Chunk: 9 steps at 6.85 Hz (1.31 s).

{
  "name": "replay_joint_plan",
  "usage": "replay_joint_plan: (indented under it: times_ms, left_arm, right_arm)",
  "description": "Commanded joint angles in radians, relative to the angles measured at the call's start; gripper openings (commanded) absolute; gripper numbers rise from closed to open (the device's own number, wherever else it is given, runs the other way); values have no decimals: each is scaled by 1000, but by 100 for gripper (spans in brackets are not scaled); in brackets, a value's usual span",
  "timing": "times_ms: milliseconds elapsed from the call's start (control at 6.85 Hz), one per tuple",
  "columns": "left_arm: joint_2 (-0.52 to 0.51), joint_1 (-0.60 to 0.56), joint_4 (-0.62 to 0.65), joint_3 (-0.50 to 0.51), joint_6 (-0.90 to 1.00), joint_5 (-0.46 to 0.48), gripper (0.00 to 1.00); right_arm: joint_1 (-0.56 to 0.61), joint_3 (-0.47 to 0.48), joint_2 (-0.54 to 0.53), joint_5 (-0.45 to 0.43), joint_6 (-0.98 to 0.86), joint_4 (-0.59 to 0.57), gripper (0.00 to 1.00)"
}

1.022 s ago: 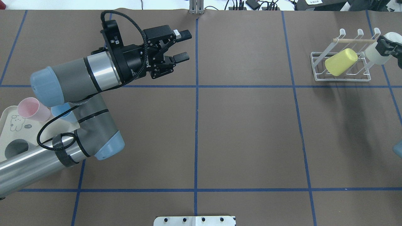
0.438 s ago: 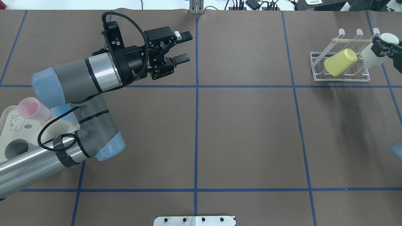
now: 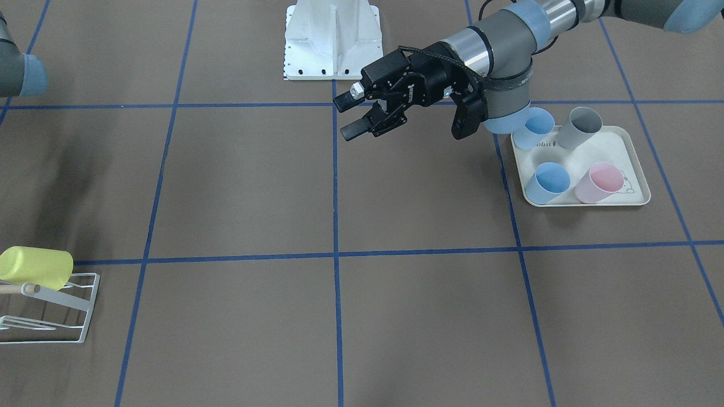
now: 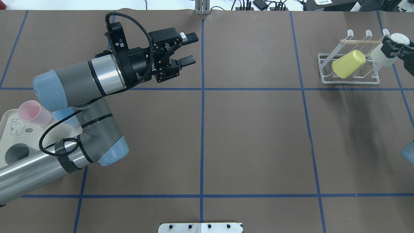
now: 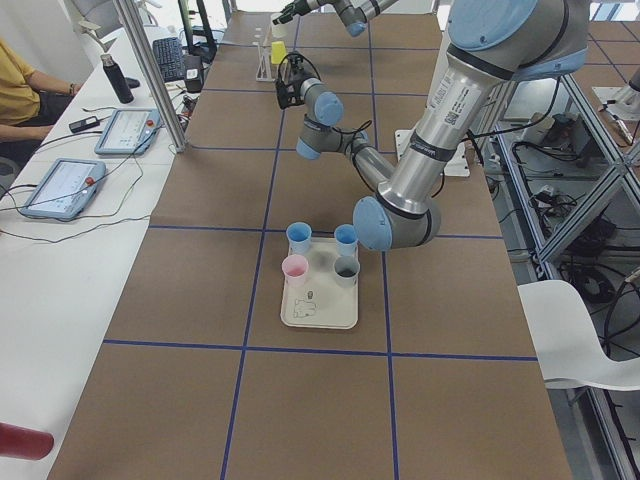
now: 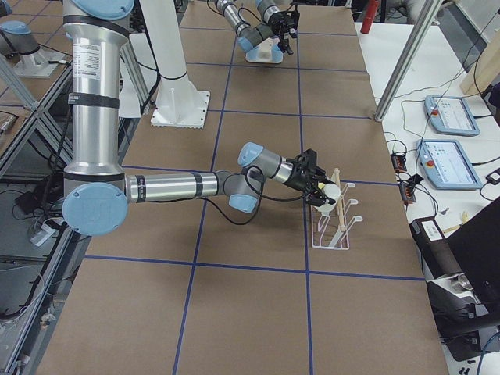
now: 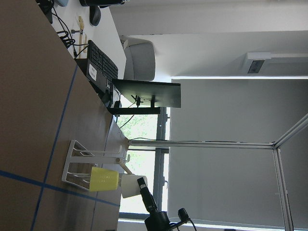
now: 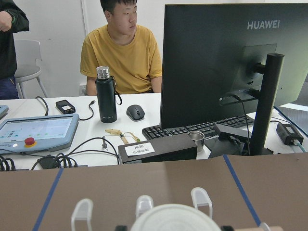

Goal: Transfer IKEA cup to right arm and place on rack

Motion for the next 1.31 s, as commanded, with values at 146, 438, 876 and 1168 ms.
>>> replay_joint_plan:
  times_ms: [146, 438, 876, 1168]
  left_arm:
    - [0, 0, -1, -2, 0, 2, 80]
    - [-2, 4, 1, -3, 0, 29, 80]
    - [-2, 4, 1, -6, 0, 35, 80]
    - [-2, 4, 1, -5, 0, 35, 80]
  right_arm:
    - [4, 22, -4, 3, -11, 0, 0]
    - [1, 25, -12, 0, 0, 0, 0]
    - [-17, 3, 1, -5, 4, 0, 0]
    - [-22, -13, 1, -5, 4, 0, 0]
